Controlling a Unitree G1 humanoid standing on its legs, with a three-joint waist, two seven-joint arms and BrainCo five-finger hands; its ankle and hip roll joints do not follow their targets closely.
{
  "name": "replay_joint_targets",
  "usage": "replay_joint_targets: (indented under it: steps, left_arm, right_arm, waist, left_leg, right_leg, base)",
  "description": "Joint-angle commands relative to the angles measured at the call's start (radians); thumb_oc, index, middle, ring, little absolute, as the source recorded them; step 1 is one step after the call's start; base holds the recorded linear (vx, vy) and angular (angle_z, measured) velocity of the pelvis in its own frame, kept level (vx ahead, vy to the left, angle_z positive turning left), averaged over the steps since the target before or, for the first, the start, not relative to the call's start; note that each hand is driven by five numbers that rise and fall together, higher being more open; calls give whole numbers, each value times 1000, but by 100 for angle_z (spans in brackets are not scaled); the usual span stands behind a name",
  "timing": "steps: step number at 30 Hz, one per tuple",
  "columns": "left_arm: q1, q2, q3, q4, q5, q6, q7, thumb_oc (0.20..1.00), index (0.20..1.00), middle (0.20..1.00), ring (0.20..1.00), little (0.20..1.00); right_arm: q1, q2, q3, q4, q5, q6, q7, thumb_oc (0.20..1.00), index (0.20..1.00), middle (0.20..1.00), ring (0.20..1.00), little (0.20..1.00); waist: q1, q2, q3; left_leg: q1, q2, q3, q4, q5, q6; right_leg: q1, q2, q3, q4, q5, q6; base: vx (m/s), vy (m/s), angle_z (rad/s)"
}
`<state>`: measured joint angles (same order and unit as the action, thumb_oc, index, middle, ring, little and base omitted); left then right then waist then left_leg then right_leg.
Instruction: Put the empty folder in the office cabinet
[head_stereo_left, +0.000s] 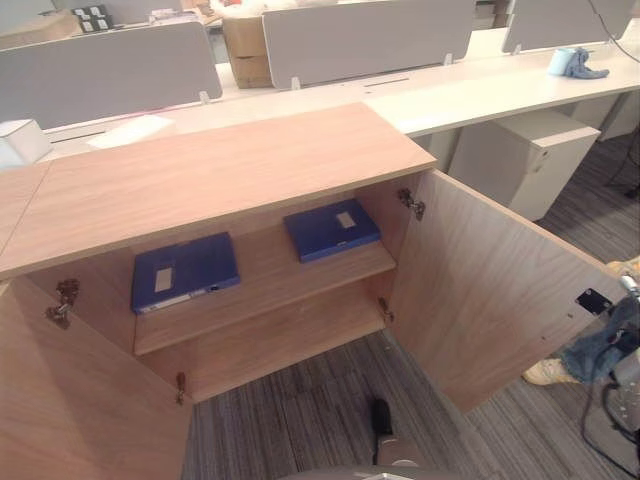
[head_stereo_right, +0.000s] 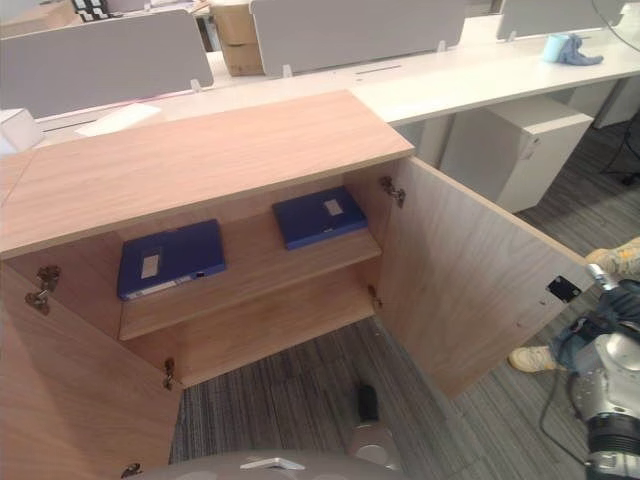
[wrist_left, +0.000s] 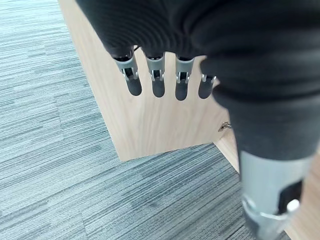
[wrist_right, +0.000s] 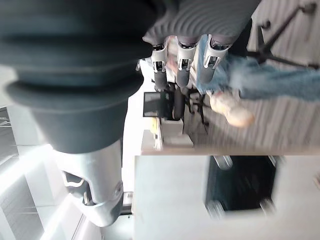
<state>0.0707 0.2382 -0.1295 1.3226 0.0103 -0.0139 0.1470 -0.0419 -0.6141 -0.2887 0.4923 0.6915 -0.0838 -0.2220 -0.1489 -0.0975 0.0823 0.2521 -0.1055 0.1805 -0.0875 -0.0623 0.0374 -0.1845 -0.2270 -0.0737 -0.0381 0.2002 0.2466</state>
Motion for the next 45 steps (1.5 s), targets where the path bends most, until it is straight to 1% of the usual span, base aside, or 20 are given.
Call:
replay_joint_targets:
  steps: [1,5,9,10,11,12,13,14,17,19,21,22,23,25,29,33,34,37,44,45]
  left_arm:
    - [-64,0,-14,-19,48,-20,14,1000,1000,1000,1000,1000]
    - [-54,-12,-20,-36,57,-30,6,1000,1000,1000,1000,1000]
    - [-46,-13,-25,-42,56,-34,2,1000,1000,1000,1000,1000]
    - [-44,-13,-28,-42,56,-35,0,1000,1000,1000,1000,1000]
    - [-45,-13,-33,-44,63,-37,-3,1000,1000,1000,1000,1000]
    - [-44,-13,-32,-44,63,-37,-3,1000,1000,1000,1000,1000]
    - [-43,-9,-40,-49,70,-39,-8,1000,1000,1000,1000,1000]
    - [-45,-7,-41,-53,73,-40,-11,1000,1000,1000,1000,1000]
    - [-49,6,-55,-74,86,-56,-32,1000,1000,1000,1000,1000]
    - [-52,16,-69,-92,96,-68,-52,1000,1000,1000,1000,1000]
    - [-55,26,-81,-110,101,-79,-72,1000,1000,1000,1000,1000]
    - [-57,27,-86,-115,102,-85,-79,1000,1000,1000,1000,1000]
    - [-61,28,-90,-121,103,-90,-83,1000,1000,1000,1000,1000]
    - [-65,27,-101,-127,105,-94,-88,1000,1000,1000,1000,1000]
    - [-73,23,-114,-122,118,-98,-88,1000,1000,1000,1000,1000]
    - [-84,21,-121,-103,141,-94,-86,1000,1000,1000,1000,1000]
    - [-84,21,-121,-103,141,-94,-86,1000,1000,1000,1000,1000]
    - [-92,22,-122,-86,152,-91,-89,1000,1000,1000,1000,1000]
    - [-105,23,-130,-87,156,-94,-85,1000,1000,1000,1000,1000]
    - [-110,26,-130,-84,152,-94,-85,1000,1000,1000,1000,1000]
  right_arm:
    - [-49,21,54,-102,51,-43,52,1000,1000,1000,1000,1000]
    - [-33,96,122,-128,78,-37,120,1000,1000,1000,1000,1000]
    - [-47,123,160,-121,100,-45,141,1000,1000,1000,1000,1000]
    - [-55,132,184,-126,104,-44,149,1000,1000,1000,1000,1000]
    - [-65,131,238,-142,93,-27,178,1000,1000,1000,1000,1000]
    - [-66,131,239,-142,93,-27,178,1000,1000,1000,1000,1000]
    - [-82,123,316,-155,90,-7,219,1000,1000,1000,1000,1000]
    - [-93,114,357,-160,89,6,248,1000,1000,1000,1000,1000]
    - [-146,49,562,-215,83,72,406,1000,1000,1000,1000,1000]
    - [-193,-36,732,-322,56,123,546,1000,1000,1000,1000,1000]
    - [-254,-143,912,-452,27,164,684,1000,1000,1000,1000,1000]
    - [-282,-187,981,-510,27,182,736,1000,1000,1000,1000,1000]
    - [-301,-216,1029,-544,32,185,763,1000,1000,1000,1000,1000]
    - [-334,-240,1107,-584,43,189,790,1000,1000,1000,1000,1000]
    - [-330,-215,1137,-585,56,175,790,1000,1000,1000,1000,1000]
    - [-314,-169,1120,-536,38,160,768,1000,1000,1000,1000,1000]
    - [-314,-169,1120,-536,38,159,768,1000,1000,1000,1000,1000]
    - [-304,-113,1108,-487,20,147,744,1000,1000,1000,1000,1000]
    - [-274,-45,1078,-413,6,133,704,1000,1000,1000,1000,1000]
    - [-256,-21,1049,-382,11,122,685,1000,1000,1000,1000,1000]
  waist:
    - [29,8,16]
    - [35,17,18]
    - [40,21,22]
    - [43,21,24]
    - [48,22,27]
    - [47,22,27]
    - [55,21,29]
    - [59,20,31]
    - [75,18,38]
    - [88,15,41]
    - [99,12,41]
    - [104,12,41]
    - [111,7,38]
    - [121,6,36]
    - [133,6,30]
    - [135,4,26]
    - [135,3,26]
    - [133,1,23]
    - [131,-4,24]
    - [127,-5,36]
  left_leg:
    - [-49,-56,-87,0,-90,21]
    - [-49,-54,-86,1,-88,20]
    - [-49,-54,-85,1,-85,20]
    - [-49,-54,-84,1,-84,20]
    - [-49,-54,-79,2,-81,19]
    - [-49,-54,-79,2,-81,19]
    - [-51,-55,-77,3,-78,19]
    - [-52,-55,-77,3,-76,18]
    - [-55,-51,-78,4,-70,13]
    - [-60,-50,-80,4,-64,9]
    - [-66,-48,-85,4,-60,6]
    - [-68,-47,-89,4,-59,5]
    - [-74,-50,-91,4,-53,4]
    - [-80,-48,-98,3,-51,1]
    - [-88,-49,-106,4,-49,1]
    - [-93,-53,-108,6,-50,3]
    - [-93,-53,-108,6,-50,3]
    - [-95,-55,-109,9,-51,5]
    - [-95,-58,-113,10,-51,6]
    - [-94,-55,-113,10,-45,6]
  right_leg:
    - [-89,-14,-10,9,155,-2]
    - [-92,-15,-15,15,151,-5]
    - [-95,-16,-19,16,153,-5]
    - [-95,-16,-20,16,154,-5]
    - [-97,-15,-21,17,155,-6]
    - [-97,-15,-21,17,155,-6]
    - [-98,-16,-19,18,157,-7]
    - [-98,-17,-19,18,158,-8]
    - [-95,-18,-24,17,161,-9]
    - [-95,-23,-31,15,164,-9]
    - [-96,-29,-41,14,167,-7]
    - [-93,-33,-48,12,167,-6]
    - [-97,-40,-52,12,170,-4]
    - [-95,-50,-65,8,170,-1]
    - [-92,-64,-81,5,172,3]
    - [-94,-73,-83,6,173,3]
    - [-95,-73,-83,6,173,3]
    - [-94,-77,-82,7,173,2]
    - [-92,-79,-78,9,176,1]
    - [-103,-84,-75,34,206,10]
  base:
    - [1,-19,8]
    - [0,-2,1]
    - [2,1,-3]
    - [-11,11,-3]
    - [-11,9,-3]
    - [-13,11,-6]
    - [-15,5,-8]
    - [-19,7,-12]
    - [-21,4,-15]
    - [-20,11,-15]
    - [-14,12,-18]
    - [-17,8,-7]
    - [-13,7,24]
    - [-12,6,46]
    - [7,6,-3]
    - [4,7,61]
    - [6,1,10]
    - [9,4,-31]
    - [9,8,9]
    - [0,9,8]
